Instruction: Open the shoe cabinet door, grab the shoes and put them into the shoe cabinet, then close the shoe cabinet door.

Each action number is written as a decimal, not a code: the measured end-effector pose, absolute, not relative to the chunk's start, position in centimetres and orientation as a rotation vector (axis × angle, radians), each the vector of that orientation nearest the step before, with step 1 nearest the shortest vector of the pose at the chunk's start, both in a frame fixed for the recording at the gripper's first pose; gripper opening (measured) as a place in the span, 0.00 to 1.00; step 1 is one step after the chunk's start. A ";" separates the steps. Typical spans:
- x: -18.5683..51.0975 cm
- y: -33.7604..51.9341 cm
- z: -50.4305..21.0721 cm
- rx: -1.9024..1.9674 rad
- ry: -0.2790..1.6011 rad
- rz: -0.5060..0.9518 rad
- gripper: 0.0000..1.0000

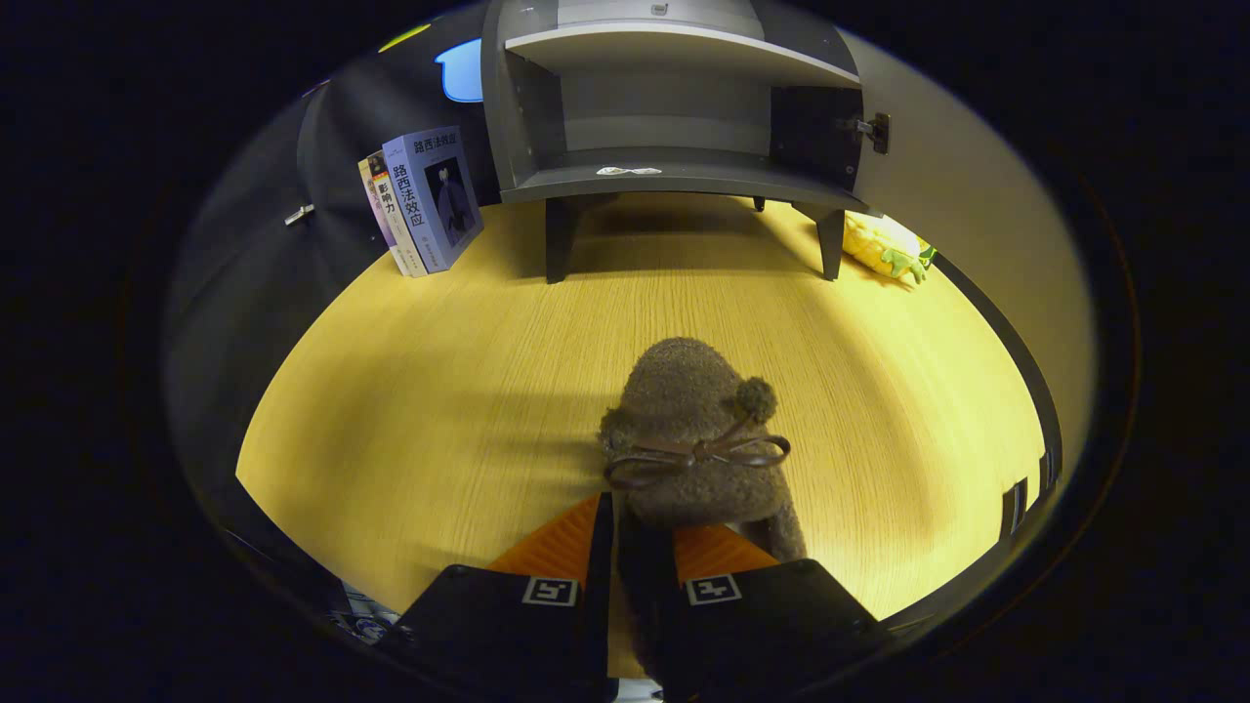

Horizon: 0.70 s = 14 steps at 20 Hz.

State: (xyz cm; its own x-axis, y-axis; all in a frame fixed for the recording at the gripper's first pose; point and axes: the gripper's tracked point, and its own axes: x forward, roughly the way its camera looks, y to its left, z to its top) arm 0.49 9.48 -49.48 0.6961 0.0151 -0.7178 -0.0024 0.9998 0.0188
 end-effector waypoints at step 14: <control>4.9 8.7 -49.8 0.036 0.703 -0.055 0.20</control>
